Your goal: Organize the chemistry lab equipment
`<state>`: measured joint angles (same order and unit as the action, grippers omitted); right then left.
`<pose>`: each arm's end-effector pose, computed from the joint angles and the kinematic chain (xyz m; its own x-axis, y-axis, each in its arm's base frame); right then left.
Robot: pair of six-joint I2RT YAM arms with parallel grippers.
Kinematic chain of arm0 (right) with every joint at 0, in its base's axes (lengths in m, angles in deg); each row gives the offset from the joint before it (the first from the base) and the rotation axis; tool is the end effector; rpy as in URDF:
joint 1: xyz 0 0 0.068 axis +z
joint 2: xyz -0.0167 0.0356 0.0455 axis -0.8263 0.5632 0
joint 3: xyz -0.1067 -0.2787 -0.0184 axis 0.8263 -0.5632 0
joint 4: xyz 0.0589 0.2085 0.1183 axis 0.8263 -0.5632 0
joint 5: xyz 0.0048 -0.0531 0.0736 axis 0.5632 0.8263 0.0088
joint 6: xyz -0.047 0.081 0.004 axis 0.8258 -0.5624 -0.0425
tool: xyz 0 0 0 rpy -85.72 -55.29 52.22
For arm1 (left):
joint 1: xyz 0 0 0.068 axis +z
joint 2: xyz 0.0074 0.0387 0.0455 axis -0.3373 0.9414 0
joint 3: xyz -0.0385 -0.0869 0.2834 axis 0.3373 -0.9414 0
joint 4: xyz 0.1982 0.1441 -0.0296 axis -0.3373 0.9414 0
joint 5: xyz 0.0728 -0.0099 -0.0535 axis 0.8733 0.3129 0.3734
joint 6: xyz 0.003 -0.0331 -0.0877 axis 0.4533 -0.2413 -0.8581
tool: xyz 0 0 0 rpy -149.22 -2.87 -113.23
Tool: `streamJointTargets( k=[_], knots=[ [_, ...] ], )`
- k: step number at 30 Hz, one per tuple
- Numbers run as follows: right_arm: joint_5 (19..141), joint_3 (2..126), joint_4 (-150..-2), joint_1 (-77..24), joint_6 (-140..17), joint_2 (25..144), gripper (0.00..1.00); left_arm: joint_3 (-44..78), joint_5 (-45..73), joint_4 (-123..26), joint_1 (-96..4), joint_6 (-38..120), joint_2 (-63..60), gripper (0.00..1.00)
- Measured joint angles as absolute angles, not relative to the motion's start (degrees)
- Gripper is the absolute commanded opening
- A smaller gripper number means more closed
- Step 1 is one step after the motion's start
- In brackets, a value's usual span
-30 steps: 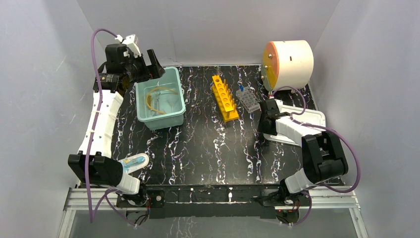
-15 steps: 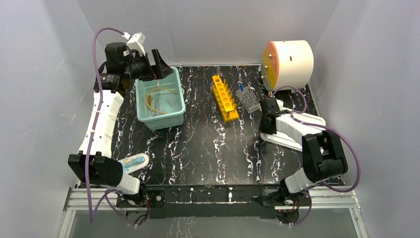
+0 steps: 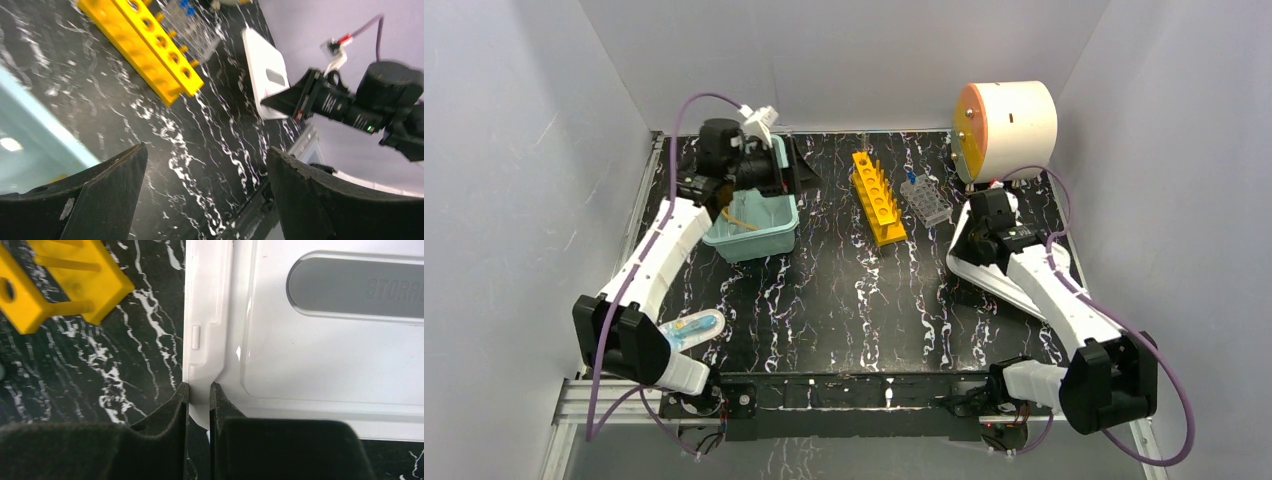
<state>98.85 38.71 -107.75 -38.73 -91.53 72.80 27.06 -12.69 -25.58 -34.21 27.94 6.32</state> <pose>0.2449 0.0574 0.2458 -0.7003 0.3984 -0.5923 0.3098 0.9172 0.2506 0.3263 -0.1345 0.4049 -0.6238 -0.1866 -0.7590 0.5097 0.6391 -0.5760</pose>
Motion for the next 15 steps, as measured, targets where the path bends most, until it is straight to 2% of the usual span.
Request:
streamJointTargets(
  k=[9,15],
  knots=[
    [97.76,49.55,-112.8,-38.73,-100.01,67.79,0.13,9.14,-6.9,-44.63,-48.05,21.56,1.27,0.9],
    [97.26,51.37,-113.61,-38.73,-108.93,62.94,0.13,1.44,-2.22,-60.61,-58.17,20.2,2.84,0.86]
  ],
)
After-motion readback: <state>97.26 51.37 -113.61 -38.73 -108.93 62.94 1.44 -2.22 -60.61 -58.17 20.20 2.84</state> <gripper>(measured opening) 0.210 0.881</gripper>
